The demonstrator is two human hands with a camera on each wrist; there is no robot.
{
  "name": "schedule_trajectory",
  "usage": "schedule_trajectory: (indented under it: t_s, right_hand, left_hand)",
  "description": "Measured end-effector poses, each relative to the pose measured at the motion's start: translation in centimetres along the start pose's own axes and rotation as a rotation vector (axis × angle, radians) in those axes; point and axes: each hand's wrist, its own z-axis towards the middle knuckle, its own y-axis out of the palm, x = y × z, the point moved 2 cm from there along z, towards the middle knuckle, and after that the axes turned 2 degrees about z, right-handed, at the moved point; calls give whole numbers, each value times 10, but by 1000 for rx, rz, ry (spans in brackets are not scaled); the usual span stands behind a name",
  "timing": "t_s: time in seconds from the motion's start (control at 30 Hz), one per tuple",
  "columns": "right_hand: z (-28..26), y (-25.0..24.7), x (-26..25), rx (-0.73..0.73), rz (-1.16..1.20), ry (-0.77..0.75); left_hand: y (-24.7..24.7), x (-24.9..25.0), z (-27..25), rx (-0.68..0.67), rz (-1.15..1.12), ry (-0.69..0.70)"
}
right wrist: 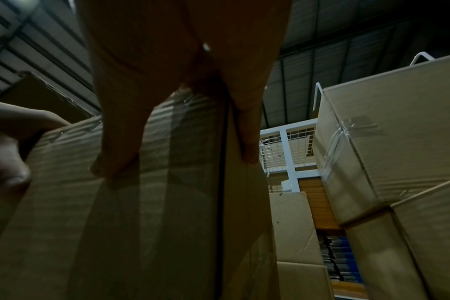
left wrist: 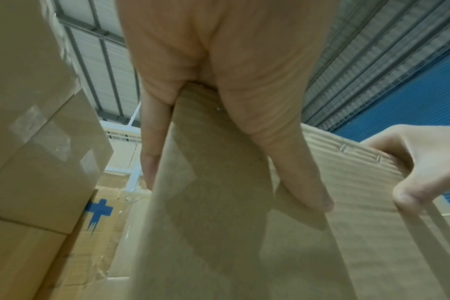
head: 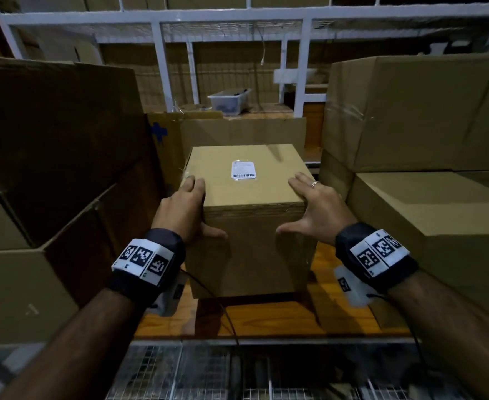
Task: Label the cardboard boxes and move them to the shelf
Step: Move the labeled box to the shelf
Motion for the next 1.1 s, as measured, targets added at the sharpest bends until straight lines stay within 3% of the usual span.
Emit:
schedule_trajectory:
  t_s: [0.63, 1.1]
  right_hand:
    - [-196, -98, 34, -68, 95, -169]
    - [-285, -160, 81, -22, 106, -75]
  left_hand:
    - [-47, 140, -214, 9, 83, -131]
    - [-69, 229, -263, -30, 81, 5]
